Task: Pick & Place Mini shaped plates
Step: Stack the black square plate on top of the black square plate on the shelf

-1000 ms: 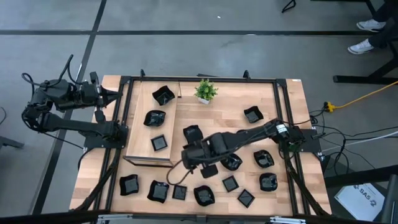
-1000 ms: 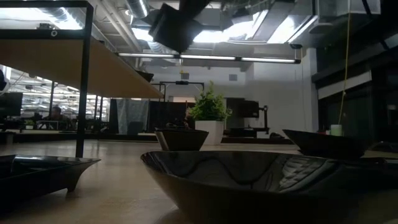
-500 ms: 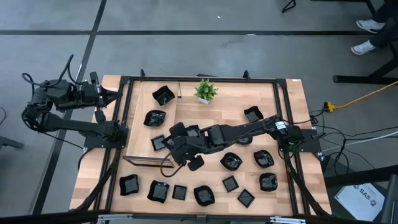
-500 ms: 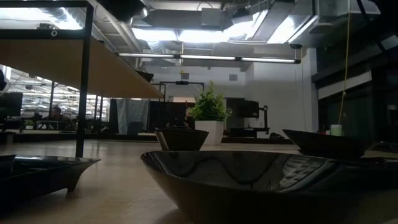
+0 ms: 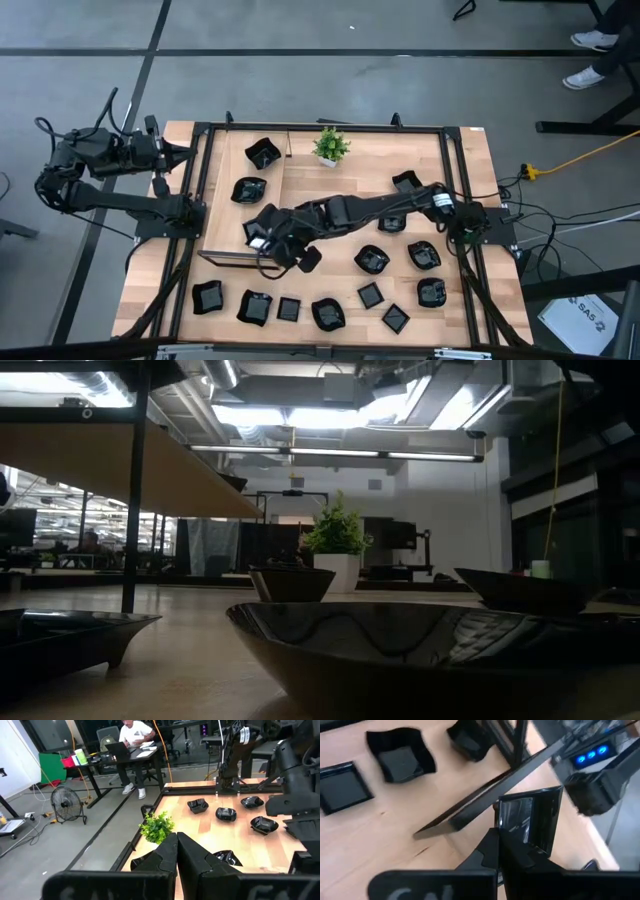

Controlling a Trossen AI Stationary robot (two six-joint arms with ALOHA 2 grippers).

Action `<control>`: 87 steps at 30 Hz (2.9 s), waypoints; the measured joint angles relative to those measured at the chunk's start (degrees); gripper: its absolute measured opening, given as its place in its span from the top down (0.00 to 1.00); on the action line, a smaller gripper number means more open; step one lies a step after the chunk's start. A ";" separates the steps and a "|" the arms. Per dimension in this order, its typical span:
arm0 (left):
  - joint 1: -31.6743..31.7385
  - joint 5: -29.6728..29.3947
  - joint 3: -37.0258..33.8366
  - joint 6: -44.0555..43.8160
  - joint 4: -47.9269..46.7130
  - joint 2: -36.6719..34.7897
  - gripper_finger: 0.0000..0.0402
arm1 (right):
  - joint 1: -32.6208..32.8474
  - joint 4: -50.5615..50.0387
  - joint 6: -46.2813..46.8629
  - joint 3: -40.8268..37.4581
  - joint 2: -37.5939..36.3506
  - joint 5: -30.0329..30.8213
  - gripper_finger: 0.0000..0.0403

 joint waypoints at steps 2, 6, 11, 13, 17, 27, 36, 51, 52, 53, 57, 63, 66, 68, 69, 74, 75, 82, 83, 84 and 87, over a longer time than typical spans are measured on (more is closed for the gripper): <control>0.02 0.00 0.00 0.00 0.02 0.00 0.99 | -0.52 -0.35 -1.75 0.00 0.12 0.00 0.99; 0.00 0.00 0.00 0.00 0.02 0.00 0.99 | -1.51 -0.14 -6.75 0.00 0.56 -1.42 0.99; 0.01 0.01 -0.01 0.00 0.02 0.00 0.99 | -2.34 -0.64 -15.48 0.00 0.71 -3.43 0.99; 0.01 0.02 -0.01 0.01 0.02 0.00 0.99 | -2.36 -0.91 -19.30 0.00 0.71 -3.43 0.99; 0.00 0.02 0.00 0.00 0.02 -0.02 0.99 | -2.36 -2.34 -32.42 0.00 0.71 -3.56 0.99; 0.02 0.00 0.00 0.02 0.02 -0.02 0.99 | -4.17 -0.39 -49.00 0.00 0.71 -3.52 0.99; 0.00 0.00 0.00 0.02 0.00 0.00 0.99 | -7.44 1.69 -47.28 0.02 0.94 -11.72 0.99; 0.00 0.00 0.00 0.00 0.02 -0.02 0.99 | -8.06 6.39 -42.02 0.02 3.96 -12.48 0.93; 0.00 0.00 0.00 0.00 0.02 -0.02 0.99 | -8.06 6.83 -40.55 0.02 3.96 -12.49 0.92; 0.01 0.00 0.00 0.00 0.00 -0.01 0.99 | -8.12 7.26 -39.03 0.02 3.99 -12.46 0.91; 0.00 0.00 0.00 0.00 0.00 0.00 0.99 | -8.33 6.70 -36.75 0.02 3.99 -12.46 0.90; 0.00 0.00 0.00 0.01 0.01 -0.02 0.99 | -8.61 5.55 -35.13 0.02 4.01 -11.97 0.89; 0.00 0.00 0.00 0.00 0.00 -0.02 0.99 | -8.65 5.10 -33.65 0.02 4.01 -10.46 0.89; 0.02 0.00 0.00 0.00 0.00 -0.02 0.99 | -8.67 4.40 -33.57 0.02 4.01 -9.55 0.89; 0.00 0.01 0.00 0.00 0.01 -0.02 0.99 | -8.67 3.93 -33.59 0.02 4.01 -9.09 0.89; 0.02 0.02 0.00 0.00 0.00 -0.02 0.99 | -8.67 3.20 -32.35 0.02 4.01 -8.90 0.89; 0.02 0.00 0.00 0.00 0.00 -0.02 0.99 | -8.67 3.08 -32.22 0.02 4.01 -8.90 0.89; 0.00 0.00 0.00 0.00 0.00 -0.02 0.99 | -8.67 2.68 -31.13 0.02 4.01 -8.81 0.89; 0.01 0.00 0.00 0.01 0.01 -0.02 0.99 | -8.67 2.63 -30.42 0.02 4.01 -8.39 0.89; 0.00 0.01 0.00 0.00 0.00 -0.02 0.99 | -8.66 2.47 -29.84 0.02 4.01 -7.44 0.89; 0.01 0.00 0.00 0.00 0.00 -0.02 0.99 | -8.63 0.78 -28.54 0.28 4.01 -3.34 0.89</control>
